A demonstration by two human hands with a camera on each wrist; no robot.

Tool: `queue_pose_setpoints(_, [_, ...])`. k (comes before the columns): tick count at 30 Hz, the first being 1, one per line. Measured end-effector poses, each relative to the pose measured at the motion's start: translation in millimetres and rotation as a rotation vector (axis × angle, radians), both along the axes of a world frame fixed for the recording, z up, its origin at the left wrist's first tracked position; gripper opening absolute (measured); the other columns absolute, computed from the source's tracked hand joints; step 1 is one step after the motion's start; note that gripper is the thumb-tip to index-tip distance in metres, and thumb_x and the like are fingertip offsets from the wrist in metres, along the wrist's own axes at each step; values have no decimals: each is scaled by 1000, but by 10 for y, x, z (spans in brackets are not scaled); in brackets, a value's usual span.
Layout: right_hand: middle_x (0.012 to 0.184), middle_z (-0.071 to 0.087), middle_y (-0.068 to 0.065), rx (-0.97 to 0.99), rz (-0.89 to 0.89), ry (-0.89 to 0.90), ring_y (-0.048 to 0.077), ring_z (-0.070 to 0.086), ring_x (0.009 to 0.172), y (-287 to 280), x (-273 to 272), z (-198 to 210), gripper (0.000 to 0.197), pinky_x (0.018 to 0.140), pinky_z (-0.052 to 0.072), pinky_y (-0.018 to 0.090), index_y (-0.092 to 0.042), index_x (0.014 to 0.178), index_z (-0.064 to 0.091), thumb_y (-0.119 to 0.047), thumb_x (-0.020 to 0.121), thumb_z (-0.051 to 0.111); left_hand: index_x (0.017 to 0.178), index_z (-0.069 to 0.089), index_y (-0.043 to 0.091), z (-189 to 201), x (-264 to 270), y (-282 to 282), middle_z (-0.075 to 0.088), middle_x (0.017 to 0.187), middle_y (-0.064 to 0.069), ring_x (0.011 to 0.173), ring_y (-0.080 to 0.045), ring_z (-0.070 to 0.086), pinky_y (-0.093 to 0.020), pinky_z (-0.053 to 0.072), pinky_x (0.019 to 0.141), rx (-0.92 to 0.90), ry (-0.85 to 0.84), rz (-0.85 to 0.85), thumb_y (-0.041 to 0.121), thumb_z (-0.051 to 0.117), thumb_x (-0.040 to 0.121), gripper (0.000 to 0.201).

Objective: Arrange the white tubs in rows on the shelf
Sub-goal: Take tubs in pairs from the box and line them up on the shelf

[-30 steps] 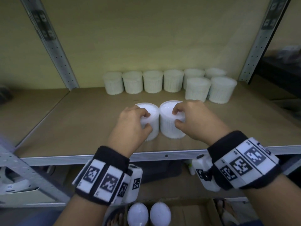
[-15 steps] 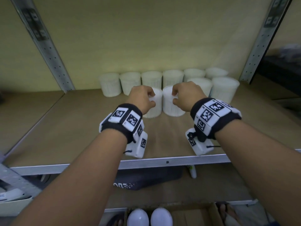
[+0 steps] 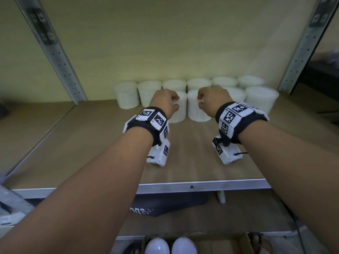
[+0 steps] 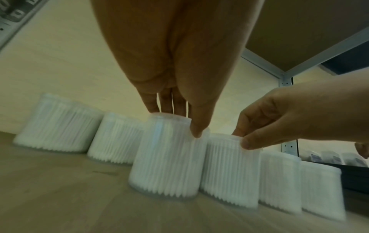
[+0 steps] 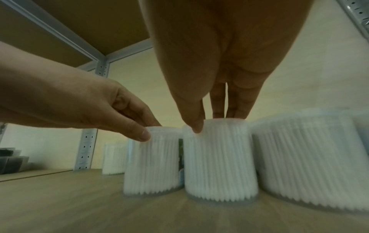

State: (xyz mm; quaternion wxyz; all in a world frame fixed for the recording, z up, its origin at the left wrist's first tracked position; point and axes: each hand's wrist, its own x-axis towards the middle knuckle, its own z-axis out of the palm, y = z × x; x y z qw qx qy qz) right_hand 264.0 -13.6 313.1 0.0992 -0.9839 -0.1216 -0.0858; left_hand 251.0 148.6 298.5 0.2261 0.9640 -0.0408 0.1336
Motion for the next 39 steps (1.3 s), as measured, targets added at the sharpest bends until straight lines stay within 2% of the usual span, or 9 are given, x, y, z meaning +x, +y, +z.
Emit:
queue_pose_setpoints(8, [124,60,13,67,-1,-24,29,54,115,-33,51,-97,34,89,43,32,-14,125,58,-12,92,50,129,56,8,-49,47,-25,58,132,-10,124,-25,52,-28,40,102,31,2,0,15,58,90,40])
queue_pose_setpoints(13, [133,53,13,143,48,34,27,44,127,-97,-63,-83,47,102,40,33,-10,137,47,-22,92,55,138,45,11,-26,-138,-4,45,142,-10,130,-25,44,-35,38,108,61,54,-6,26,60,88,54])
queue_pose_setpoints(17, [130,57,9,227,104,2,23,51,121,-170,-400,-11,39,99,43,31,-13,128,56,-21,90,58,128,54,11,-4,-593,62,51,129,-10,122,-25,47,-34,42,100,33,-57,28,26,61,85,45])
queue_pose_setpoints(21, [127,58,4,175,169,79,19,56,115,-169,-950,-21,34,91,43,25,-18,121,61,-26,88,59,122,59,13,19,-1211,126,57,124,-5,119,-20,50,-26,39,98,20,-7,-1,23,61,84,39])
queue_pose_setpoints(25, [114,61,0,183,236,88,17,58,104,-106,-1516,-159,25,84,44,25,-19,112,64,-23,88,57,115,60,21,-27,-1783,99,59,115,3,106,-15,55,-22,40,84,-14,71,-5,26,59,85,31])
queue_pose_setpoints(28, [99,61,0,227,300,108,18,59,90,-39,-1892,-340,17,81,47,28,-18,100,67,-18,85,57,105,62,21,-214,-2125,92,61,106,3,95,-16,58,-25,46,79,-52,173,-22,25,60,82,23])
queue_pose_setpoints(32, [83,59,-5,242,307,208,13,55,77,5,-2235,-674,12,76,48,26,-20,91,67,-20,83,59,98,65,16,-607,-2449,134,66,100,-3,91,-20,62,-31,52,84,-50,311,-36,23,63,80,19])
queue_pose_setpoints(36, [86,61,-7,143,291,420,15,62,86,36,-2381,-1197,14,81,53,31,-24,93,66,-25,81,61,91,67,15,-1135,-2625,180,69,96,-4,93,-21,64,-31,53,86,-49,487,-2,19,62,78,15])
queue_pose_setpoints(39, [96,66,-1,105,258,547,19,64,93,33,-2371,-1628,18,84,54,34,-21,97,66,-21,81,58,100,67,12,-1574,-2674,202,68,106,-8,102,-25,63,-29,51,89,-49,626,15,14,61,80,21])
